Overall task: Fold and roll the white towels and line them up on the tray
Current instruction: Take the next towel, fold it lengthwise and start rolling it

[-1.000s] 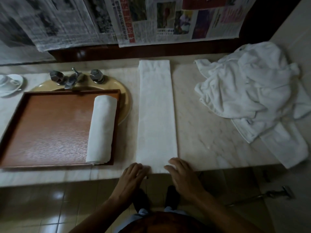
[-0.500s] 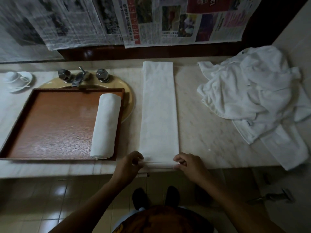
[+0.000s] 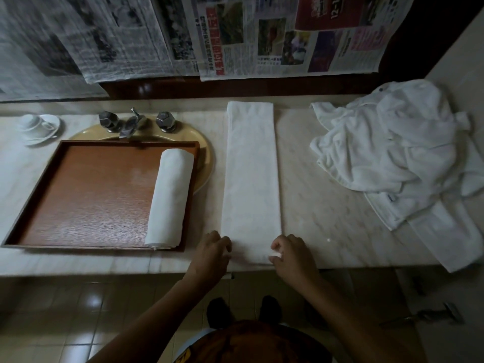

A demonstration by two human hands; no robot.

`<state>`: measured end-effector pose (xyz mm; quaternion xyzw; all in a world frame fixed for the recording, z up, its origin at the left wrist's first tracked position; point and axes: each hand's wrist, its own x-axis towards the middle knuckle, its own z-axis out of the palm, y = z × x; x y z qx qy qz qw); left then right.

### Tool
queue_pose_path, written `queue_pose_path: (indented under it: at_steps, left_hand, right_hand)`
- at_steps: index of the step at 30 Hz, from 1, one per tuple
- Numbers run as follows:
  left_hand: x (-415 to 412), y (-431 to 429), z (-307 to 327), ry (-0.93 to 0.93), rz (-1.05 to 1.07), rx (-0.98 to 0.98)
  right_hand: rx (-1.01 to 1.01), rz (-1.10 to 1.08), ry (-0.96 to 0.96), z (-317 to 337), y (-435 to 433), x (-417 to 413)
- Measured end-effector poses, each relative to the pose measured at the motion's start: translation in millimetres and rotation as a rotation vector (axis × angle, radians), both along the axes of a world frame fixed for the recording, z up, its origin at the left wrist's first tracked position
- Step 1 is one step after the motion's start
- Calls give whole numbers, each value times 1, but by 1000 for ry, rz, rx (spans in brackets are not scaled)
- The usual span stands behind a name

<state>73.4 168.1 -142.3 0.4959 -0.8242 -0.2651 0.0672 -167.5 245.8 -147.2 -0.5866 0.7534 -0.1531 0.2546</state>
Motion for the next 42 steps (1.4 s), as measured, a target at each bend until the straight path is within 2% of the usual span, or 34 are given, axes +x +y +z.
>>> queue_pose_path:
  at_steps: [4, 9, 17, 26, 29, 34, 38, 42]
  left_hand:
    - [-8, 12, -3, -106, -253, -190]
    - [0, 15, -16, -112, -305, -173]
    - [18, 7, -13, -131, -507, -302]
    - [22, 11, -16, -75, -497, -275]
    - [23, 11, -11, -3, -395, -159]
    - [15, -4, 12, 83, 40, 159]
    - [7, -14, 17, 104, 201, 302]
    - [-9, -16, 19, 75, 291, 279]
  right_hand:
    - [-2, 250, 184, 0, 1, 15]
    - [-15, 309, 238, -3, 8, 22]
    - [-81, 394, 232, -7, 12, 12]
    - [-116, 407, 161, -11, 17, 1]
    - [-88, 380, 28, -10, 20, -7]
    - [-37, 190, -170, -9, -1, -19]
    - [1, 91, -164, -4, -13, -18]
    - [-28, 61, -107, -1, -16, -10]
